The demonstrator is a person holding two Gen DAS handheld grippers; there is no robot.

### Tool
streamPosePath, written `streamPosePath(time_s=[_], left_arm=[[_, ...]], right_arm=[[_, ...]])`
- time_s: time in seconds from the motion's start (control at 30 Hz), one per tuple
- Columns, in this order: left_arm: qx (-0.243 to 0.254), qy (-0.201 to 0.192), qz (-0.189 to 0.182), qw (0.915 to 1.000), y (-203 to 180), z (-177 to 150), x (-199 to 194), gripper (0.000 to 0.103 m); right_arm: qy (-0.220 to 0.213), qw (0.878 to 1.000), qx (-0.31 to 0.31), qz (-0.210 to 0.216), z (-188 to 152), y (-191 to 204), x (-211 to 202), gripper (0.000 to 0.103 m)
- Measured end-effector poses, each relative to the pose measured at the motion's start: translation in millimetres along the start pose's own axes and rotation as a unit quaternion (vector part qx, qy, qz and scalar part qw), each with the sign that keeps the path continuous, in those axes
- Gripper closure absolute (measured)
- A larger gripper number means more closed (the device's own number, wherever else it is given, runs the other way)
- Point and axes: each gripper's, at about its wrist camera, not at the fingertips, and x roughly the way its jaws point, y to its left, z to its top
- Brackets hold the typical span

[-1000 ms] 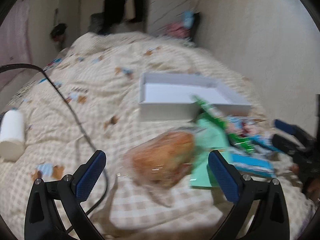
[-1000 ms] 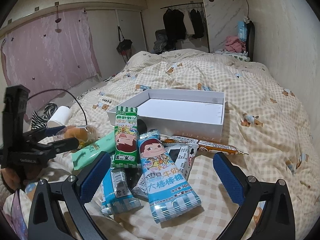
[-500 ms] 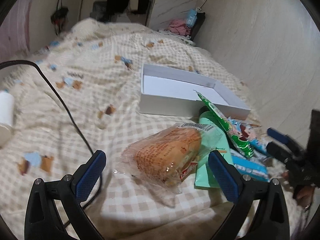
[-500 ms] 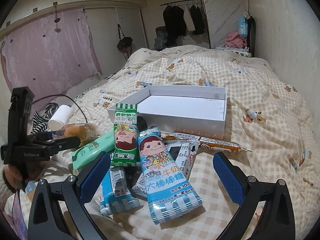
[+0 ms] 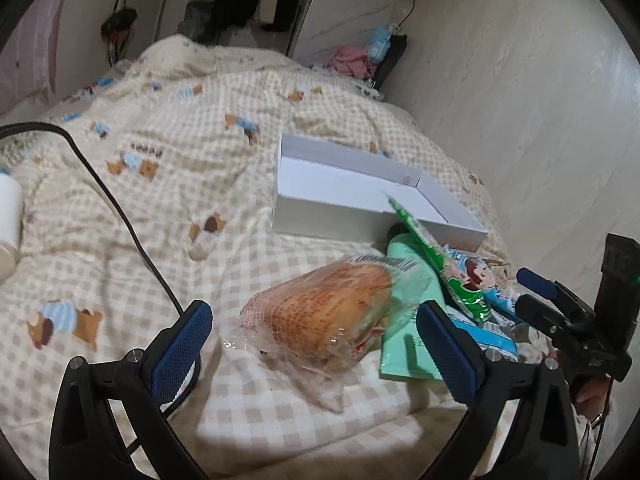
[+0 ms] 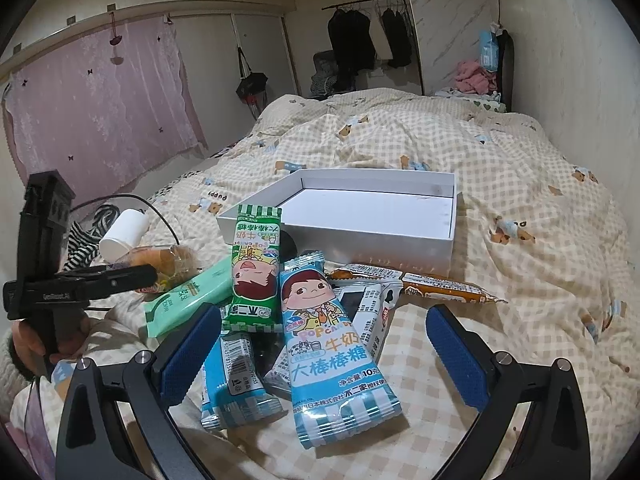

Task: Organize objects
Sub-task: 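Move the left tool toward the wrapped bread roll, then close the left gripper on the wrapped bread roll and lift it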

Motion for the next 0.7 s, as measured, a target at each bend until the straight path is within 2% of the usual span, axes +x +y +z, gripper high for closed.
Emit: streamPosePath(time_s=[0.07,0.13,0.17,0.27,0.4,0.5,0.53,0.6,0.67,0.7], left_arm=[[0.018,-0.005,-0.016,0.9997,-4.7,5.3,-5.9,0.001],[0.015,-0.009,-0.008,0.9998,-4.7,11.6,-8.7,0.001],[0.012,-0.009,-0.002,0.9999,-3.5,13.5,-9.3,0.004],[0.022,0.02,0.002,0.9996,-2.8,18.7,-2.4,0.011],[0.029,0.059,-0.015,0.9978,-2.7,21.1,10.0,0.014],[0.06,0.089,-0.015,0.9942,-11.4,18.5,18.6,0.014],[0.084,0.108,-0.008,0.9905,-16.9,17.2,24.1,0.016],[0.126,0.122,0.016,0.9844,-27.4,15.1,30.0,0.023],[0.145,0.127,0.007,0.9812,-31.7,16.2,30.3,0.032],[0.159,0.131,0.002,0.9785,-35.2,18.2,30.3,0.033]], right_arm=[[0.004,1.0,-0.003,0.001,0.1,1.0,1.3,0.0],[0.005,1.0,-0.005,-0.002,-0.1,2.0,1.0,0.0],[0.006,1.0,-0.003,-0.005,-0.2,1.6,0.7,0.0],[0.01,1.0,0.002,0.018,-0.9,-1.2,1.1,0.0],[0.006,0.999,0.017,0.027,-1.3,-7.8,-0.3,0.0],[0.012,0.999,0.024,0.03,-1.3,-10.8,2.7,0.0],[0.015,0.999,0.026,0.029,-1.6,-11.1,3.6,0.0],[0.017,0.999,0.026,0.027,-1.7,-10.9,3.8,0.0],[0.017,0.999,0.026,0.022,-2.1,-10.5,3.1,0.0],[0.018,0.999,0.026,0.022,-2.2,-10.4,2.8,0.0]])
